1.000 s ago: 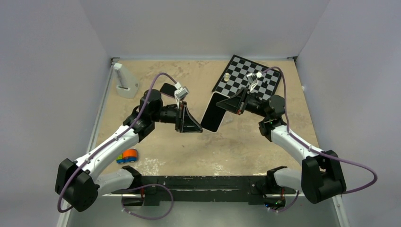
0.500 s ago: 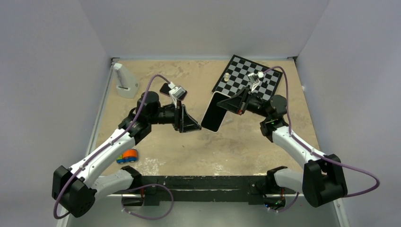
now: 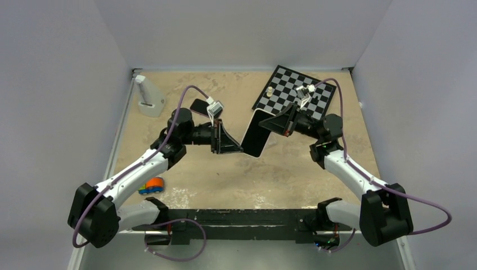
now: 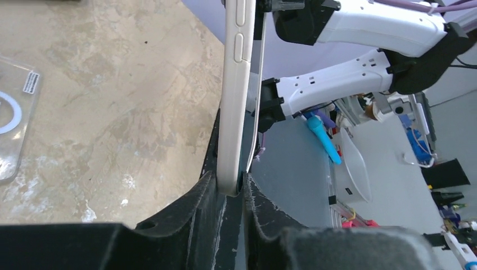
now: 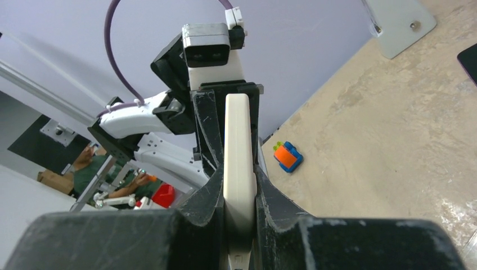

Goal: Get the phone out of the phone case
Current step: Remove the phone case from the phone.

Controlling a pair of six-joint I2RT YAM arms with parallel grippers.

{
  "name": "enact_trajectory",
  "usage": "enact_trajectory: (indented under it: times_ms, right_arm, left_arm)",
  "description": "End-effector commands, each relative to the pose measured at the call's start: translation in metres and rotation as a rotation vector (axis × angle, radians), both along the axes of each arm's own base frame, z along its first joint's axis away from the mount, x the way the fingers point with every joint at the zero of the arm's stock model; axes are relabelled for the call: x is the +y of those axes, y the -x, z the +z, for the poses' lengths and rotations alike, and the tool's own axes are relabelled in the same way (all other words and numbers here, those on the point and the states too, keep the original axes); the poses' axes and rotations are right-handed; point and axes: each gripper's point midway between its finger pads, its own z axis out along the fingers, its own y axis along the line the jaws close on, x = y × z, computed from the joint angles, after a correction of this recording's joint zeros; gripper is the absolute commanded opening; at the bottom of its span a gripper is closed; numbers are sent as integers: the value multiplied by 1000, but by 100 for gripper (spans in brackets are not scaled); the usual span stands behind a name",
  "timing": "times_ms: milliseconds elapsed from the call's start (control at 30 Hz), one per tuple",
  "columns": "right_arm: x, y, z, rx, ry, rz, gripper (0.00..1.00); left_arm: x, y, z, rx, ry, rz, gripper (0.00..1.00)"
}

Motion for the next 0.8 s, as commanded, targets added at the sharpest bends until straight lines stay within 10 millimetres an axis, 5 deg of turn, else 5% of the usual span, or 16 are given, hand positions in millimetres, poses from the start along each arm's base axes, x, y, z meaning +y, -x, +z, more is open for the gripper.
enact_trajectory:
  times_ms: [0,200,500,767]
  right_arm:
    - [-2,11,39,-111,-77,27,0]
    - [0,16,39,-40,-97,82,0]
    - [0,28,62,65,-219,199,0]
    - [0,37,87,72,-307,249,0]
  left_arm:
    - [-4,13,25,-120,114,-117,23]
    - [-1,29,38,-238,204,-201,0]
    - [4,47,53,-496,341,-264,0]
    - [-7,29,33,-448,299,-299,0]
